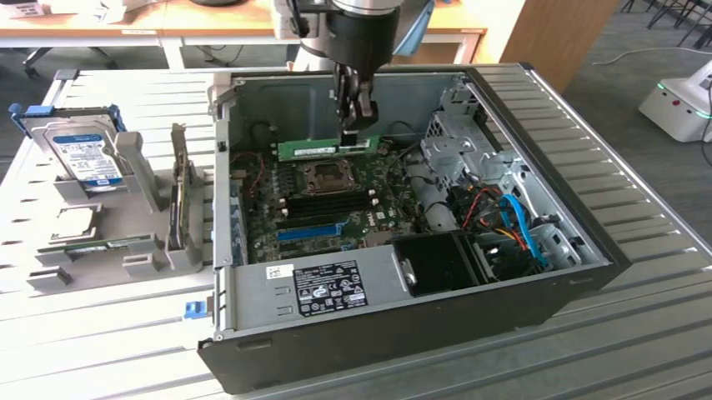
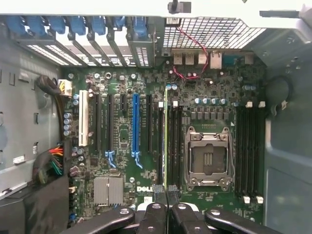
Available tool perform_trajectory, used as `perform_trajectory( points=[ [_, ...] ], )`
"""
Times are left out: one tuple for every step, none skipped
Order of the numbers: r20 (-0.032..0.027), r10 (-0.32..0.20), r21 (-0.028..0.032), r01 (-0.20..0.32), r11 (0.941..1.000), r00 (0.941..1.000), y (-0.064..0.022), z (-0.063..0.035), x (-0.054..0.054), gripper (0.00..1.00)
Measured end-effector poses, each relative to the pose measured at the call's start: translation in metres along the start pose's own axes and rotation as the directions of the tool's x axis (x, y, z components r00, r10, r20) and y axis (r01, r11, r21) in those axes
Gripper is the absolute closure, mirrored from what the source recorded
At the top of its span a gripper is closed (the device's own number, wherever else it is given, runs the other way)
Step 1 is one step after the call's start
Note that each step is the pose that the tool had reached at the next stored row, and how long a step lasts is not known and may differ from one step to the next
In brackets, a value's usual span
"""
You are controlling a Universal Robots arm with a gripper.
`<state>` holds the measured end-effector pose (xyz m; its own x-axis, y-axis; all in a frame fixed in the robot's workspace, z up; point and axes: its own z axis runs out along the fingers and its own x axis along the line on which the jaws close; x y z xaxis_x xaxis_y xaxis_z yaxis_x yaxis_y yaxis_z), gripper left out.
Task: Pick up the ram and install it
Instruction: 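Insert the ram into the slot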
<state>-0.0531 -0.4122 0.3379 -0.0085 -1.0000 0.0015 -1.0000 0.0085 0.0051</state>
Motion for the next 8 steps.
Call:
perform_trajectory(
  points=[
    [0.0001,0.000,0.0001,0.000,1.0000,1.0000,0.0000,0.0018,0.000,0.88],
    [0.0001,0.000,0.0001,0.000,1.0000,1.0000,0.0000,0.0038,0.000,0.88],
    [0.0000,0.000,0.0000,0.000,1.0000,1.0000,0.0000,0.0055,0.000,0.88],
    [0.0001,0.000,0.0000,0.000,1.0000,1.0000,0.0000,0.0073,0.000,0.88],
    [0.0001,0.000,0.0001,0.000,1.0000,1.0000,0.0000,0.0090,0.000,0.88],
    [0.0001,0.000,0.0001,0.000,1.0000,1.0000,0.0000,0.0107,0.000,0.88],
    [0.0000,0.000,0.0000,0.000,1.0000,1.0000,-0.0001,0.0124,0.000,0.88],
    [-0.0001,0.000,0.0000,0.000,1.0000,1.0000,-0.0001,0.0142,0.000,0.88]
  ],
)
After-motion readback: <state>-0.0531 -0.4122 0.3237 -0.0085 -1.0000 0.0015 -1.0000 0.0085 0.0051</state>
